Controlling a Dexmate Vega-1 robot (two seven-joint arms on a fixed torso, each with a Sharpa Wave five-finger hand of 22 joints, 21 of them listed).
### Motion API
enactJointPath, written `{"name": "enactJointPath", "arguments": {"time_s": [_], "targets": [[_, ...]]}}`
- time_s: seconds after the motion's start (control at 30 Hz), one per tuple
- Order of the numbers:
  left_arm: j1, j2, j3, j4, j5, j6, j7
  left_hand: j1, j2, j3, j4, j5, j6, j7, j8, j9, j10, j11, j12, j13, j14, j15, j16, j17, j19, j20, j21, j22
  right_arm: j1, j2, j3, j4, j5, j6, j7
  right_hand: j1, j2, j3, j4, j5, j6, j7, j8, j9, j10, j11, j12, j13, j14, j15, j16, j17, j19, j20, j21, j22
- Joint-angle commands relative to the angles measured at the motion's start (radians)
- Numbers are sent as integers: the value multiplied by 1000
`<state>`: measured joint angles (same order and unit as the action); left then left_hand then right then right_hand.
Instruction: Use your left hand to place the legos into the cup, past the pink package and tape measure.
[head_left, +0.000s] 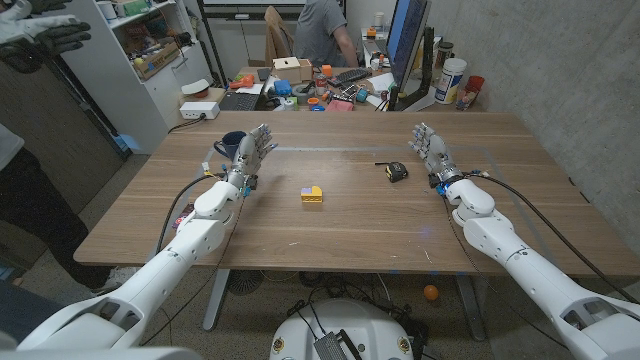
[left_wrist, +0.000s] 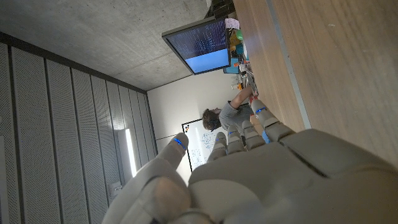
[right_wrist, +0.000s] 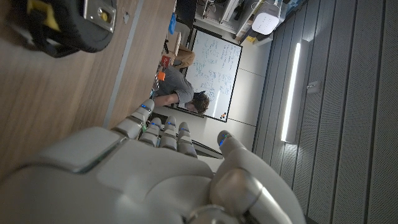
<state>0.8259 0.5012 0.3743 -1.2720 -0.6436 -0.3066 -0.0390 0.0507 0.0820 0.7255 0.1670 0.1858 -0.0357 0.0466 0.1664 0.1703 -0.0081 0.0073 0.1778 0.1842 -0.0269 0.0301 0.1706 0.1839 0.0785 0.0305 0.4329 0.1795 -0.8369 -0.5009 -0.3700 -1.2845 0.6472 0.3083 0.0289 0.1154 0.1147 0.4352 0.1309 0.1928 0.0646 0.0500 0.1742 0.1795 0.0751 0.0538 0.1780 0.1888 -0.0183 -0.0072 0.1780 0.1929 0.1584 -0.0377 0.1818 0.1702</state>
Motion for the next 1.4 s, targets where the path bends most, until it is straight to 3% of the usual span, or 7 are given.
{"name": "enactJointPath", "arguments": {"time_s": [0.03, 0.2, 0.43, 0.53, 0.83, 1.2, 1.4], "targets": [[-9, -5, 13, 17, 72, -60, 39, 8, 78, 6, -15, 3, -1, 0, 9, 5, -1, 2, 11, 2, 1, -5, 9, -4, 9, -5, 3, 5, 0, 7, 1, 15, 0, 8, -1, 6, 37, 2, -1, 4, 6, 4, 6, 3, 8, 4, 7, 1, -9, 10, 7, 1, 7, 3, 9, 5], [7, 46, 29, -69, 189, -7, 151, 74, 14, -8, -133, -14, 62, -34, 27, 5, 50, 5, 33, 3, 75, 13, 24, -12, 54, 38, 1, 4, 1, 8, 1, 21, 3, 7, 5, 5, 25, -2, -4, 3, 6, 9, 8, 3, 8, 9, 8, 1, -7, 16, 8, -1, 8, 9, 10, 5], [15, 126, 43, -183, 274, 100, 196, 140, -51, -23, -245, -12, 73, -78, 26, 6, 67, 11, 36, 8, 111, 37, 25, -6, 71, 82, -9, 5, 0, 7, 3, 24, 6, 11, 9, 4, 16, -5, -6, 2, 7, 13, 9, 3, 10, 12, 10, 1, -4, 19, 9, -3, 12, 12, 13, 5], [15, 161, 48, -228, 313, 125, 199, 168, -87, -37, -293, -16, 84, -113, 29, 7, 68, 8, 37, 12, 117, 43, 26, -2, 69, 126, -19, 7, 0, 7, 4, 26, 7, 12, 10, 3, 15, -6, -6, 2, 8, 14, 10, 3, 11, 13, 11, 1, -3, 20, 10, -4, 13, 12, 13, 5], [1, 230, 66, -320, 434, 154, 198, 195, -122, -49, -327, -14, 74, -127, 28, 9, 60, 15, 36, 14, 118, 33, 26, 1, 71, 136, -25, 8, 3, 10, 5, 37, 12, 16, 19, 0, 9, -9, -6, 2, 9, 16, 11, 3, 13, 16, 13, 1, -1, 22, 11, -4, 14, 14, 14, 5], [-20, 269, 73, -409, 568, 160, 208, 304, -158, -57, -352, -3, 96, -208, 41, 11, 69, -23, 43, 18, 133, 13, 30, 2, 120, 141, -25, 6, -4, 9, 10, 41, 19, 25, 26, -4, 3, -12, -6, 1, 9, 19, 12, 3, 14, 18, 14, 1, 0, 25, 11, -5, 15, 15, 15, 5], [-28, 287, 68, -455, 600, 163, 185, 354, -176, -63, -354, 3, 76, -206, 33, 11, 64, -23, 42, 19, 136, 15, 28, 2, 148, 125, -23, 5, -7, 8, 13, 41, 23, 28, 27, -7, -1, -16, -5, 1, 9, 19, 13, 3, 13, 17, 14, 1, 0, 25, 11, -5, 15, 15, 15, 5]]}}
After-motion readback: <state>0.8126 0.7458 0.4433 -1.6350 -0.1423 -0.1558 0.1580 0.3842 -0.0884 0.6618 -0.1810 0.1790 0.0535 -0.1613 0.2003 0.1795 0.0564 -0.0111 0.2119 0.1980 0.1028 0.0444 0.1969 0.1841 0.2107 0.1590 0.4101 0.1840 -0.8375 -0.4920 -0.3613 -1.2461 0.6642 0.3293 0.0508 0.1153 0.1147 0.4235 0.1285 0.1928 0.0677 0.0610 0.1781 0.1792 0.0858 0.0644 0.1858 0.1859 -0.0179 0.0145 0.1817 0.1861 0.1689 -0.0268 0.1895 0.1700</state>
